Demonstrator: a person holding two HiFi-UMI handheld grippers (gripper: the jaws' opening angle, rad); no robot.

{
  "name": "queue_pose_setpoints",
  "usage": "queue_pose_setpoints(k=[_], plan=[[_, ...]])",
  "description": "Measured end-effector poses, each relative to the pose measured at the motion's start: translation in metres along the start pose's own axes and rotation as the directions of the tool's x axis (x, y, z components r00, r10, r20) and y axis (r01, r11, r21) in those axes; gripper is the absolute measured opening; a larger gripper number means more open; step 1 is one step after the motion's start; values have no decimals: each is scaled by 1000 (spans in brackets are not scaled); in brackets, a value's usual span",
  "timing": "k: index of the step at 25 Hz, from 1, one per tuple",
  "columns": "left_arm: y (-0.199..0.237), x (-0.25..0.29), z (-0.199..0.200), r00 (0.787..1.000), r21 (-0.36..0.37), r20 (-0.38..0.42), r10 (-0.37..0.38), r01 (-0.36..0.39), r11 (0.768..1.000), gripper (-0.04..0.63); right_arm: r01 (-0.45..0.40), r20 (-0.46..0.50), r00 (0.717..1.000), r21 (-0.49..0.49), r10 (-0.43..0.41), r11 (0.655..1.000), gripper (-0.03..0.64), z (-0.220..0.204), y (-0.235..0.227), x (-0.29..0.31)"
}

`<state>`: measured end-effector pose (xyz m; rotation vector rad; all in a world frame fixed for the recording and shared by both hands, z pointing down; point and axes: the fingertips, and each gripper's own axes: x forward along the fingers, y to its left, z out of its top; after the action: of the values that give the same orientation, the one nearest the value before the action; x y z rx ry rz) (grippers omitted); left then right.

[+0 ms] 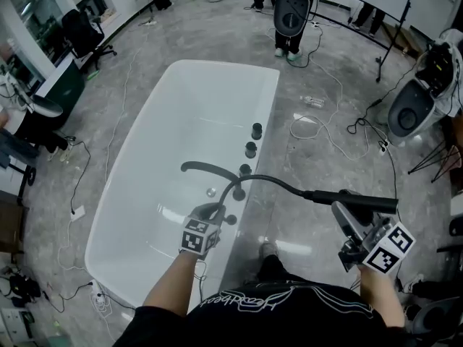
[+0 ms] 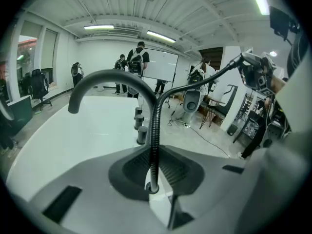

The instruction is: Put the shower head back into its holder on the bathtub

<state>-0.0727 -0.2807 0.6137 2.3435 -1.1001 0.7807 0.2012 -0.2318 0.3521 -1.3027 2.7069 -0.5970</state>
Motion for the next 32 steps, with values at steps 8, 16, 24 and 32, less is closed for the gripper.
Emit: queue_pose_setpoints(k=[8, 16, 24, 32], plan=[[-3, 25, -36, 995, 21, -100, -29, 31, 999, 51, -62, -4, 998, -22, 62, 998, 135, 3, 9, 14], [-1, 38, -53, 988, 3, -146, -40, 41, 999, 52, -109, -2, 994, -14, 108, 994, 135, 13, 15, 29], [-14, 46, -67, 977, 13, -195, -84, 88, 996, 52, -140, 17, 990, -40, 140, 989, 135, 25, 19, 37], [-21, 42, -86, 972, -60, -211, -104, 93, 994, 54, -209, -54, 977, -57, 206, 976, 135, 7, 40, 64]])
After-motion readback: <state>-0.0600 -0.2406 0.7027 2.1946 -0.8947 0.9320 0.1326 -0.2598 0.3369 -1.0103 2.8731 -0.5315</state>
